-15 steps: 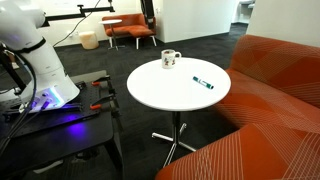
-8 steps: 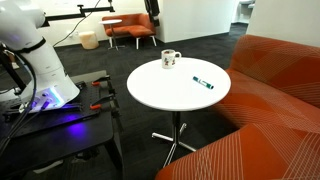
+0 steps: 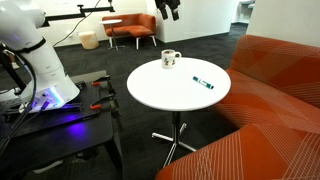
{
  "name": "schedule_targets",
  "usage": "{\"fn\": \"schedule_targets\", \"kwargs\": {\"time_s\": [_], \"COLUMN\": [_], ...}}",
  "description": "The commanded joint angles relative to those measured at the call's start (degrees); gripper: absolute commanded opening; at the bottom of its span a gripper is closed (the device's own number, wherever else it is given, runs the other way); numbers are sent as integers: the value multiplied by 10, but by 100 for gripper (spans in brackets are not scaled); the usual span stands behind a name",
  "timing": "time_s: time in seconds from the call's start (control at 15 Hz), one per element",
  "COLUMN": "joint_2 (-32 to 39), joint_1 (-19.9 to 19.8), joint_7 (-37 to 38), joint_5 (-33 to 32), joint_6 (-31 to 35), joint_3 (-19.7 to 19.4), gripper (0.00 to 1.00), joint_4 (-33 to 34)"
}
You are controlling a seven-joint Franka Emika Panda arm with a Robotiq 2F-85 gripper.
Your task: Pick up the pen from the table and put it in the cup
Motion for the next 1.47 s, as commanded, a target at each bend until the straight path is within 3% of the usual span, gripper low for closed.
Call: {"fn": "schedule_targets", "kwargs": {"time_s": [0.0,0.33,0.8,1.4], "joint_2": [50,99,175,192], "joint_1": [14,10,-8,-15], "joint_7": [-126,-326,-477,-490], "joint_5": [25,58,36,47], "joint_6": [5,-3,9,15], "joint_3": [-23,-28,-6,6], "gripper": [100,100,100,100], "joint_4": [54,106,148,152]}}
